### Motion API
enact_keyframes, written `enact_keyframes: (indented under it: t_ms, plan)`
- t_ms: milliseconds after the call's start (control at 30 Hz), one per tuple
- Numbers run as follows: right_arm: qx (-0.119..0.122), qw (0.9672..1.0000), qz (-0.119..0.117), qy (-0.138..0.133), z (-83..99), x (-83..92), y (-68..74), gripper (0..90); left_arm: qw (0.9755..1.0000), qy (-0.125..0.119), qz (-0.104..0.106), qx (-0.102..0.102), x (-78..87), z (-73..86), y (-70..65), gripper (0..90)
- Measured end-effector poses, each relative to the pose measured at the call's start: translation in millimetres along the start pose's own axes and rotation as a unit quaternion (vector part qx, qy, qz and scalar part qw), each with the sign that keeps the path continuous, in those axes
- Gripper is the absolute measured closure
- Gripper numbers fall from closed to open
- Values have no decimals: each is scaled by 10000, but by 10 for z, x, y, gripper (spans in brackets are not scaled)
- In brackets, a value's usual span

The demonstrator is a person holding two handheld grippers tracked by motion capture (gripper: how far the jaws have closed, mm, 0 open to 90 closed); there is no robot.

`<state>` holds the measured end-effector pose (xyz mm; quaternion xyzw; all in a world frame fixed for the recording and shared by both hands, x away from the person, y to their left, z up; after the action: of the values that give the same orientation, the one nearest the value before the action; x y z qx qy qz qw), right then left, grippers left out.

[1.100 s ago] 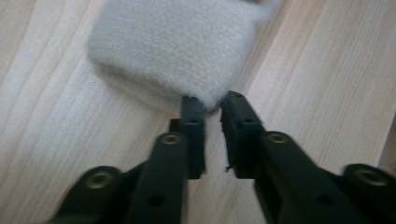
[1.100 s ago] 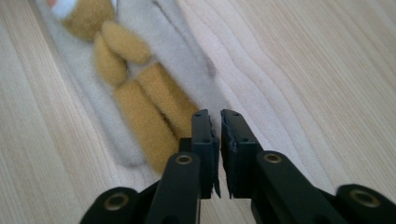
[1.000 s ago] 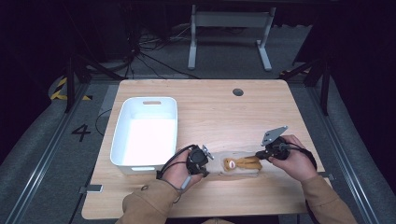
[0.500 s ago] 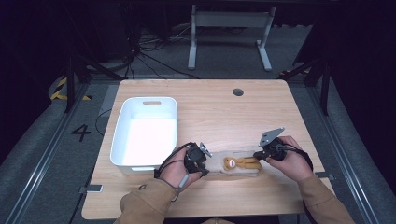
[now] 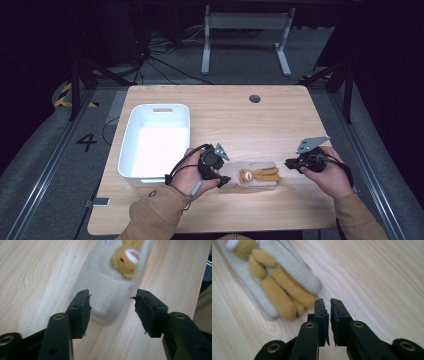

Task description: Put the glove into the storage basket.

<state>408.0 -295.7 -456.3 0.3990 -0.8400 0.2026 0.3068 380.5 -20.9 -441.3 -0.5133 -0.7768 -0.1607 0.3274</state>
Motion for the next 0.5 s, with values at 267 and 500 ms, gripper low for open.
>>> enact_keyframes:
  t_ms: [267, 500]
  plan:
    - [-410, 9986, 248, -218, 163, 141, -121, 671, 9997, -194, 54, -171, -135, -147, 6, 363]
    - [-759, 9959, 342, -354, 289, 169, -184, 539, 9994, -169, 152, -245, -267, -192, 45, 334]
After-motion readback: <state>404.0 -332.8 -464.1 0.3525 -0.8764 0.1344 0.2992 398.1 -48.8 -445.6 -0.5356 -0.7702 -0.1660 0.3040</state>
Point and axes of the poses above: each handheld gripper's, and its own axes: x roughly backward along the jaws, z roughly out of its underside, y roughly to its left, the point moved 7 cm from there along -x, roughly forward along the jaws, and after that the axes turned 12 degrees about -y, right-handed, at the moved point
